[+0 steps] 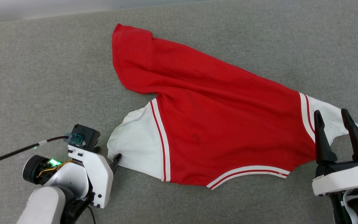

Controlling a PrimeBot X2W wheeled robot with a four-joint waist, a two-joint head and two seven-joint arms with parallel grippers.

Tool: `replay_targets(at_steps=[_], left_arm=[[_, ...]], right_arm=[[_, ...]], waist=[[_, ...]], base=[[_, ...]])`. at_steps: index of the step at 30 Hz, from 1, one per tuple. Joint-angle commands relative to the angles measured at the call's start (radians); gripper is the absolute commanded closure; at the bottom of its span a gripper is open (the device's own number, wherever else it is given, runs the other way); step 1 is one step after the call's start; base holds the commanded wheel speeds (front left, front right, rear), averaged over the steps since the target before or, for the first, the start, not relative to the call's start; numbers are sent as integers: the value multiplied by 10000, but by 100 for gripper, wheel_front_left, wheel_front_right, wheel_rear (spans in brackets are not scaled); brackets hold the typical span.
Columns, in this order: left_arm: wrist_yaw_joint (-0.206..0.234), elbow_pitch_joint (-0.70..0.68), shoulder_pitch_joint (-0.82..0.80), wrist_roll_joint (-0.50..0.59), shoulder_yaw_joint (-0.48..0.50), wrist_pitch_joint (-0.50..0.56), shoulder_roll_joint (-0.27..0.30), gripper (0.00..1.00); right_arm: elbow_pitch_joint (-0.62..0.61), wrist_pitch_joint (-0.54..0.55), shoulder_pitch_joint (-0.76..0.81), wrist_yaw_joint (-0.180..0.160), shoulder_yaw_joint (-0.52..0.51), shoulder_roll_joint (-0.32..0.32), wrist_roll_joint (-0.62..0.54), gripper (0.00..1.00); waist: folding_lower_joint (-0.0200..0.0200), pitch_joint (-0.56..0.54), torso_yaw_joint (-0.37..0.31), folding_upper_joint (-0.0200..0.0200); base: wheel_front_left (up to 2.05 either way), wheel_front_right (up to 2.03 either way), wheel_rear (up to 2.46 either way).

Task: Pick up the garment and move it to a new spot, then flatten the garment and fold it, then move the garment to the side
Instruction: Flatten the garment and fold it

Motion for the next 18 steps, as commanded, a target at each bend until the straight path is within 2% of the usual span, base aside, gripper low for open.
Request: replay_targets(at_steps=[1,2,7,11,14,18], left_arm=[[-40,472,160,-58,-292,259,10,53],[-56,539,192,-78,-364,287,38,100],[-66,505,400,-239,-500,-86,-3,100],[310,167,516,-269,-18,-922,-62,100],[579,-220,765,-357,402,-1515,-57,100],[858,-931,1343,-586,969,-1957,43,100]], right_arm=[[61,-93,-136,-3,-10,64,-82,0],[91,-95,-147,-3,-10,75,-84,0],[227,-19,-172,-3,-62,48,-176,0],[286,254,-64,-5,-80,-180,-319,0],[290,842,108,-3,12,-351,-271,0],[181,2151,430,-5,113,-769,-252,0]], waist=[[0,30,-13,0],[0,33,-16,0],[0,-139,71,0],[0,-494,228,0],[0,-835,362,0],[0,-1253,566,0]], base=[[0,0,0],[0,0,0],[0,0,0],[0,0,0],[0,0,0],[0,0,0]])
